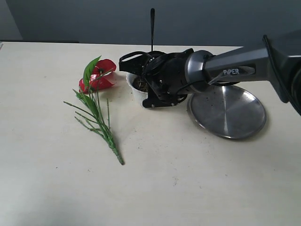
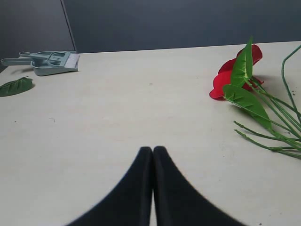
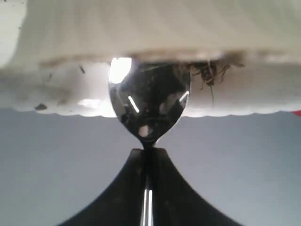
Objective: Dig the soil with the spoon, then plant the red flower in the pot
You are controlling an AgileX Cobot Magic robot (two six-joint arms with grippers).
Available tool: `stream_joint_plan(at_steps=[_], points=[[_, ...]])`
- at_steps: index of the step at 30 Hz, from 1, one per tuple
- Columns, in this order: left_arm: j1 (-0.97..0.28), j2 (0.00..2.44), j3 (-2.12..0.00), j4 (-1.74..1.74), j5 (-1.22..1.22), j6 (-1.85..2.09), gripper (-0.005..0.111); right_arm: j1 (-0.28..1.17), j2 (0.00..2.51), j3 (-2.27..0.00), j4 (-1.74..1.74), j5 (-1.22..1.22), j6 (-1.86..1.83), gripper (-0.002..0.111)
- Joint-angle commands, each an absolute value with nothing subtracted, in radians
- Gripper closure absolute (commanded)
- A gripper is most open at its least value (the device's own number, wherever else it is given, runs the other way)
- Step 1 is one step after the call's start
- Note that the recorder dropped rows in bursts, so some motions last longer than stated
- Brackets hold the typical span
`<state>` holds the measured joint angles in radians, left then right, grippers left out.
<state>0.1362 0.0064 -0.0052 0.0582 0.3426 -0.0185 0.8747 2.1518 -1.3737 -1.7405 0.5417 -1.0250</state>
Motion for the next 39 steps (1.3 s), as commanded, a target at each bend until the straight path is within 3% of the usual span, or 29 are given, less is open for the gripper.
stream_joint_plan(at_steps=[1,39], points=[[0.136,0.000,0.000,0.065,0.337,-0.019,0.106,0.886,2.133,-1.371,-1.744,0.572,-1.028,0.109],[0.136,0.000,0.000,0.065,0.337,-0.019,0.106,0.849,2.175,-1.465,-1.744,0.543,-1.061,0.109]])
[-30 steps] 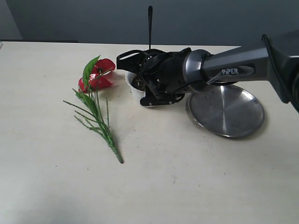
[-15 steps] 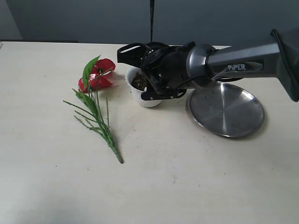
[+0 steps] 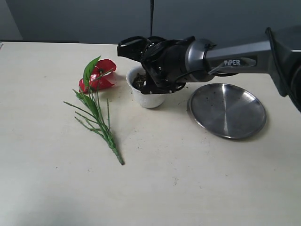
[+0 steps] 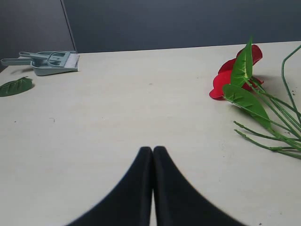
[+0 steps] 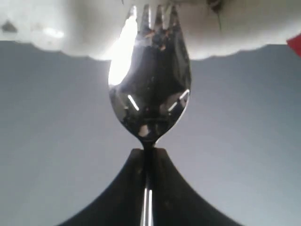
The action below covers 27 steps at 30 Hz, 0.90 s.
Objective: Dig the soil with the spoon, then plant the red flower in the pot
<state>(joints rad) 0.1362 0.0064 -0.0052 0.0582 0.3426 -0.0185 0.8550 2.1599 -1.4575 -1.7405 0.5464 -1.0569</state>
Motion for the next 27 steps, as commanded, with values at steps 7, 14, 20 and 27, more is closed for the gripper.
stream_joint_plan(at_steps=[7,14,20,27], points=[[0.136,0.000,0.000,0.065,0.337,-0.019,0.106,0.849,2.188,-1.461,-1.744,0.532,-1.031,0.109],[0.136,0.000,0.000,0.065,0.337,-0.019,0.106,0.857,2.171,-1.392,-1.744,0.542,-1.031,0.109],[0.136,0.000,0.000,0.065,0.337,-0.019,0.106,0.868,2.145,-1.390,-1.744,0.550,-1.031,0.109],[0.136,0.000,0.000,0.065,0.337,-0.019,0.106,0.878,2.118,-1.390,-1.744,0.593,-1.031,0.109]])
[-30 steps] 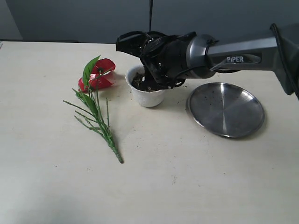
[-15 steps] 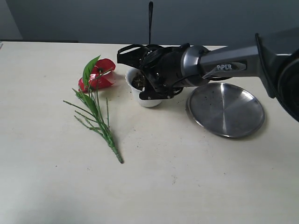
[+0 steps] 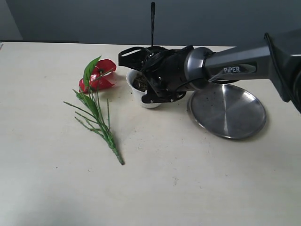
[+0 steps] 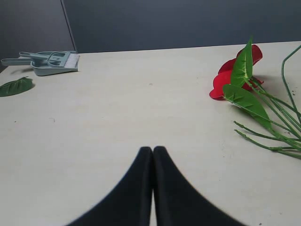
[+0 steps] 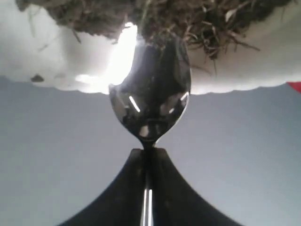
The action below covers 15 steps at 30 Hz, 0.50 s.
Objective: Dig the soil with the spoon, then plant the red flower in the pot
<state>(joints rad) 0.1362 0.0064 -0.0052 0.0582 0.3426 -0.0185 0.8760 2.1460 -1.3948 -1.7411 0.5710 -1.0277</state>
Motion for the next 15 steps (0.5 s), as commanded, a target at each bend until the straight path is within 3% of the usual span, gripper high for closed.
stream_joint_plan(at_steps=[1,15], points=[[0.136,0.000,0.000,0.065,0.337,-0.019,0.106,0.878,2.114,-1.390,-1.744,0.593,-1.031,0.109],[0.136,0.000,0.000,0.065,0.337,-0.019,0.106,0.859,2.100,-1.392,-1.744,0.578,-1.091,0.109]])
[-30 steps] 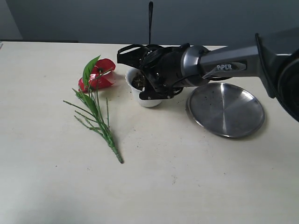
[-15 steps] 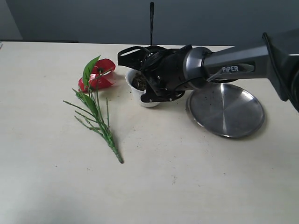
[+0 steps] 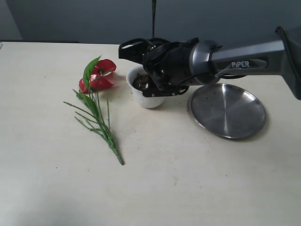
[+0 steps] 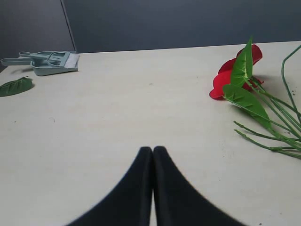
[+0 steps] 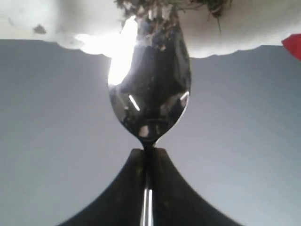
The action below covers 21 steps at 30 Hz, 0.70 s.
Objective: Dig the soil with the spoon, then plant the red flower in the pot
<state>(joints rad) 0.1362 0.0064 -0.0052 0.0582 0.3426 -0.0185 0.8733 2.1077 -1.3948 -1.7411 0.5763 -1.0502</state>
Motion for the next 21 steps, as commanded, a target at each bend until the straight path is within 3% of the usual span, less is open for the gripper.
stream_joint_plan(at_steps=[1,21], points=[[0.136,0.000,0.000,0.065,0.337,-0.019,0.106,0.857,2.099,-1.395,-1.744,0.577,-1.093,0.109],[0.136,0.000,0.000,0.065,0.337,-0.019,0.106,0.839,2.181,-1.488,-1.744,0.505,-1.061,0.109]])
